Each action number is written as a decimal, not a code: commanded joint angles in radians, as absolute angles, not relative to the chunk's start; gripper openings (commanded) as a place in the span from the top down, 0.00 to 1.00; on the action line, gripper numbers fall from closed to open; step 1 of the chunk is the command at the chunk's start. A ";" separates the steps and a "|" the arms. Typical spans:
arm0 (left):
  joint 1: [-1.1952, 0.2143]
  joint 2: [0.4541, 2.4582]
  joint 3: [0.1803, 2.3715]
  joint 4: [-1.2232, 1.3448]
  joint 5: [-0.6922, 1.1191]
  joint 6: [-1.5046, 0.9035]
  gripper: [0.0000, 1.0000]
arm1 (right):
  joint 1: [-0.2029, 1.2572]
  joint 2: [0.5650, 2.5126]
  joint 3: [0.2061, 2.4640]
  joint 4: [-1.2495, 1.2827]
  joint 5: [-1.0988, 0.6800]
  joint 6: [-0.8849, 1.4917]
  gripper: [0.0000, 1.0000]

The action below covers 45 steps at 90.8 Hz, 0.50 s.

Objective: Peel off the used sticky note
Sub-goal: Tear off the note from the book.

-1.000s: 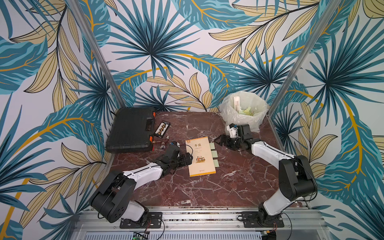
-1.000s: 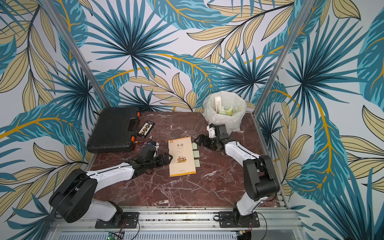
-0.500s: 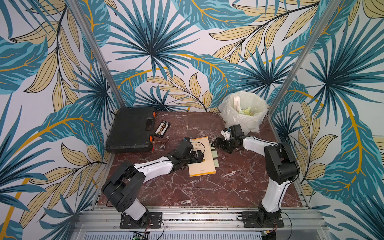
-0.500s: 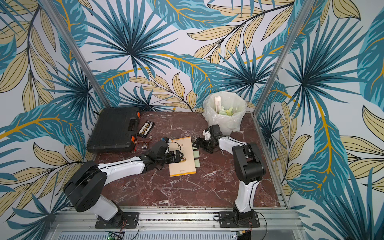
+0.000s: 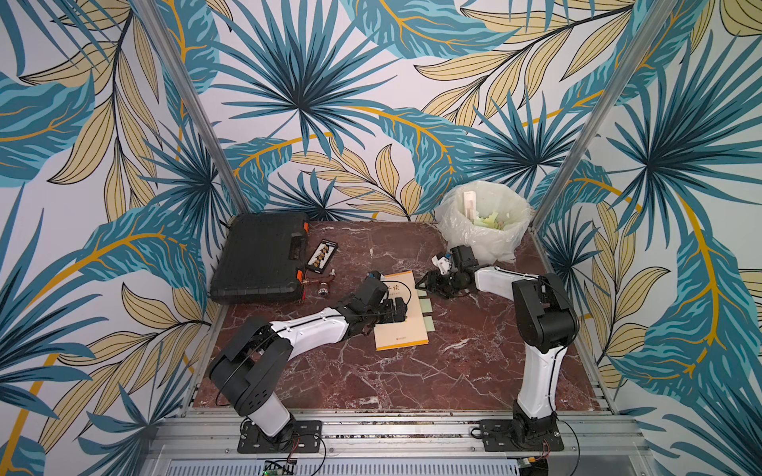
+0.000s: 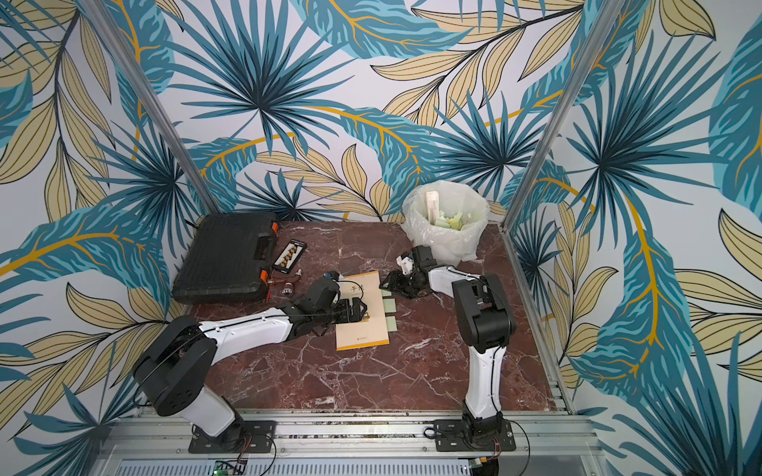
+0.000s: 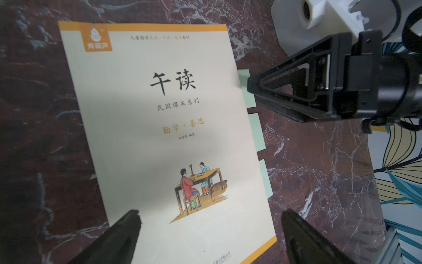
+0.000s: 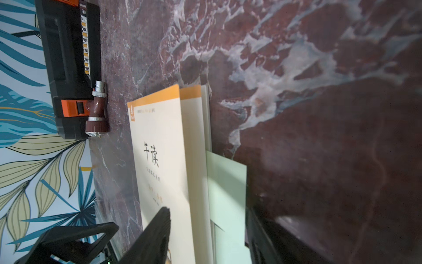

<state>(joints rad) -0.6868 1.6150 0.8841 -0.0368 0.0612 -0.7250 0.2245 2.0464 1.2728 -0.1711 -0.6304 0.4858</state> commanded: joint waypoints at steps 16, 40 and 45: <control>-0.693 1.564 0.910 -0.076 0.037 -0.697 0.00 | 0.211 2.057 1.242 -0.095 -0.693 0.544 0.52; -0.692 1.546 0.899 -0.077 0.035 -0.699 0.00 | 0.202 2.033 1.196 -0.019 -0.710 0.602 0.70; -0.692 1.540 0.896 -0.079 0.034 -0.700 0.00 | 0.202 2.026 1.189 -0.012 -0.702 0.606 0.75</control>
<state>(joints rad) -0.6868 1.5822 0.8841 -0.0616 0.0448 -0.7136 0.2092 2.0499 1.2182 -0.0544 -0.6899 0.5800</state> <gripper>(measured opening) 0.999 0.292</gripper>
